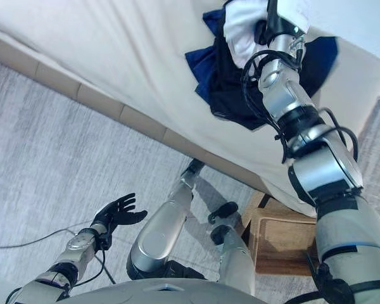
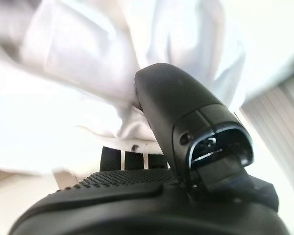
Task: Pick up the clothes from the bed and place them into the basket
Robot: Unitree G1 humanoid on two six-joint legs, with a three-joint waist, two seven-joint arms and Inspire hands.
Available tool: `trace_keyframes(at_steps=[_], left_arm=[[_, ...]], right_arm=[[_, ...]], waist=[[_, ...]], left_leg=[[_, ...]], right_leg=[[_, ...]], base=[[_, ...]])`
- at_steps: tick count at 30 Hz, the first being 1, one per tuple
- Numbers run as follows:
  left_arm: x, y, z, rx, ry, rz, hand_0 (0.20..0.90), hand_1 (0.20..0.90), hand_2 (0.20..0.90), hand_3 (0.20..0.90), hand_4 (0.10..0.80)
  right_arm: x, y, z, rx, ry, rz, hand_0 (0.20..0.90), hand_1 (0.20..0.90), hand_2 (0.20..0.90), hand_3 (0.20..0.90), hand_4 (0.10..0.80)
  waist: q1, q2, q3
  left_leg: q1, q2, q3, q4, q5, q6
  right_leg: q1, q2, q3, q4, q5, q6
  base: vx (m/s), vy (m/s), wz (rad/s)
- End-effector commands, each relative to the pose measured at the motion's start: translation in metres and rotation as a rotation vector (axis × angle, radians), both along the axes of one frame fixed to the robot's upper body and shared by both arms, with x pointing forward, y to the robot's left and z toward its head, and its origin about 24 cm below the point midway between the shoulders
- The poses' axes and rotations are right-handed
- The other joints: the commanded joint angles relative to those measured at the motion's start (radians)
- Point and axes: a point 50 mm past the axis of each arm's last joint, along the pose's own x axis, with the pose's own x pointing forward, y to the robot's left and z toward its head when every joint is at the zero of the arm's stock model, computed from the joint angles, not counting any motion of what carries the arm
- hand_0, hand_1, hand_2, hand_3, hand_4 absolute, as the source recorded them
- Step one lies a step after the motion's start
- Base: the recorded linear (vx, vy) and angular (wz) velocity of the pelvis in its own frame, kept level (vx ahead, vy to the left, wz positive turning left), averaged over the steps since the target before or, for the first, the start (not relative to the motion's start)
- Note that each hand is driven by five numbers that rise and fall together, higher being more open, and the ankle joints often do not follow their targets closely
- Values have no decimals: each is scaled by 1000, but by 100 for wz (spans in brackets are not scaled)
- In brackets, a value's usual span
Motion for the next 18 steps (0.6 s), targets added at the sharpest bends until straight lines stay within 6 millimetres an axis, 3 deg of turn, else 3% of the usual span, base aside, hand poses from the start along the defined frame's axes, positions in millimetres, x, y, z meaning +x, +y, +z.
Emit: trace_keyframes(at_steps=[1,7,14,18], left_arm=[[-60,14,-19,71,179,-4,900,900,900,900,800],[-71,2,-30,96,283,-58,900,900,900,900,800],[-70,-10,-36,101,335,-111,900,900,900,900,800],[-61,-22,-38,98,353,-158,900,900,900,900,800]], right_arm=[[-64,-29,71,13,-503,-55,300,300,300,200,100],[-106,-65,48,65,-634,-142,300,300,300,200,100],[-118,-97,15,88,-548,-221,300,300,300,200,100],[-123,-114,-19,148,-459,-216,300,300,300,200,100]], waist=[[-83,-22,-137],[-202,-16,-262],[-304,10,-327],[-378,37,-352]], left_leg=[[151,20,42,-168,-86,68],[274,24,128,-170,-139,83],[353,38,199,-180,-159,90],[395,43,244,-215,-156,87]], right_leg=[[27,3,52,99,6,10],[95,39,124,35,-16,9],[127,65,194,4,-36,0],[136,77,251,-20,-26,-1]], base=[[-6,14,-46],[100,-36,-46],[37,-61,-49],[-35,-47,-42]])
